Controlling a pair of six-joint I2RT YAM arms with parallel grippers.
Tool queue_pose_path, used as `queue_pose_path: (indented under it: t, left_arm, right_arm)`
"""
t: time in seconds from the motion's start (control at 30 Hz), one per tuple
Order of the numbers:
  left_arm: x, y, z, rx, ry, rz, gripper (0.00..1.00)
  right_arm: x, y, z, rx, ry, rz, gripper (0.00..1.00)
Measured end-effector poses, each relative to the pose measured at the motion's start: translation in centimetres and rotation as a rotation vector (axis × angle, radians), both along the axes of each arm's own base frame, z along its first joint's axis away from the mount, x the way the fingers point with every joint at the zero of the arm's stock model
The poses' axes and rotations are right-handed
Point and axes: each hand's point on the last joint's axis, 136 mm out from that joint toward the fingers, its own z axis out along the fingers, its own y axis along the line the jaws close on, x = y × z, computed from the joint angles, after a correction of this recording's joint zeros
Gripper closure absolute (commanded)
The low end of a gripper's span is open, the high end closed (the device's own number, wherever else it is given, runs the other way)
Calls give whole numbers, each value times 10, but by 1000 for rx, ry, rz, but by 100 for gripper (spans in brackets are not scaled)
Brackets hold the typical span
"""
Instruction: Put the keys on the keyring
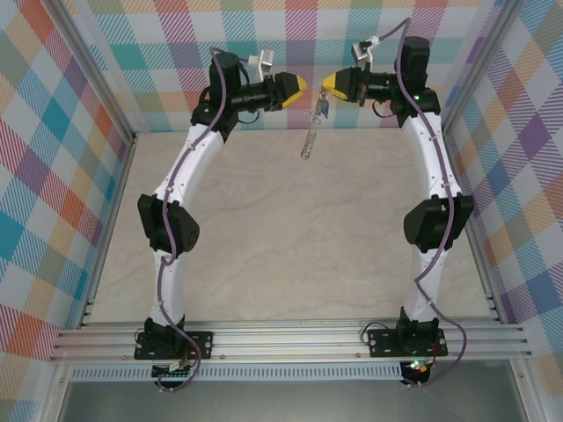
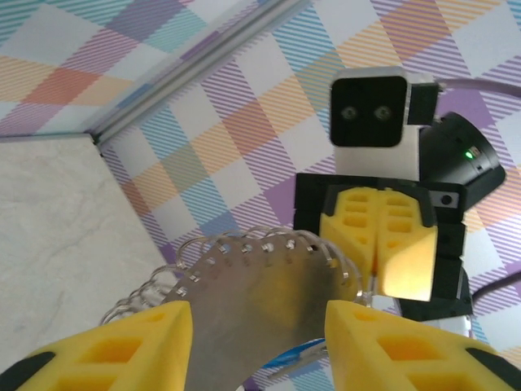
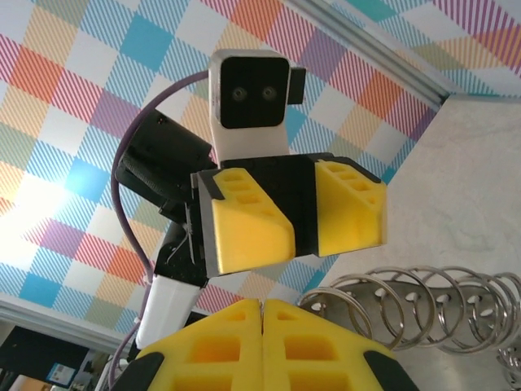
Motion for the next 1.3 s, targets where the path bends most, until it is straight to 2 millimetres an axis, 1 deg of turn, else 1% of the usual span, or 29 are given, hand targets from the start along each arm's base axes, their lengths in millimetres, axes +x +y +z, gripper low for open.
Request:
queue_pose_path:
  t: [0.07,0.2,0.4,0.6,0.8,0.97,1.3]
  left_arm:
    - [-3,-1,1,-2,-3,-14,61]
    - [-6,-2,6,-12,-23,-30,64]
    - [-7,-4,13,-33,-37,-38,66]
    - [-13,-8,19,-52,-44,-61,66]
    - [-19,-14,20,-54,-45,-89,69]
    - [-21,-14,20,-54,-44,-99,73]
    - [-26,-16,21,-55,-44,-128,74]
  right_arm:
    - [-1,1,-3,-1,13,9,100]
    - [-4,6,-4,-3,24,20,100]
    - [-10,19,-5,-4,30,46,100]
    - [-13,25,-5,-4,30,57,100]
    - [-12,25,-5,-5,30,55,100]
    - [-11,25,-7,-7,33,48,100]
    - [-6,25,-12,-14,33,30,100]
